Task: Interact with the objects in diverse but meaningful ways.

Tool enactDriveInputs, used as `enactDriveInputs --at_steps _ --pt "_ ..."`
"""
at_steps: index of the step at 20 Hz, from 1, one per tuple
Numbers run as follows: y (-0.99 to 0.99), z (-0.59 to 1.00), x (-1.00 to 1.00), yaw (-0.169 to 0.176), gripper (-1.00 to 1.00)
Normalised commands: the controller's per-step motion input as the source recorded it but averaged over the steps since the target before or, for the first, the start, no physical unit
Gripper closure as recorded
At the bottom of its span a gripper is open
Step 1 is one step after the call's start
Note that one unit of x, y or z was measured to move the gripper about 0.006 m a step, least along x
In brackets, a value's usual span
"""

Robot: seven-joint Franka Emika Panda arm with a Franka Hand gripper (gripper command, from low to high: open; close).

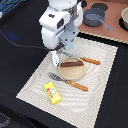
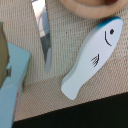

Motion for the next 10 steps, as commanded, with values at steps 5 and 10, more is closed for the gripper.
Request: enactDriveInputs --at_steps 5,10 --pt "-0.26 0.00 0.59 0.046 -1.00" --pt "-0.23 0.00 0.77 0.003 -1.00"
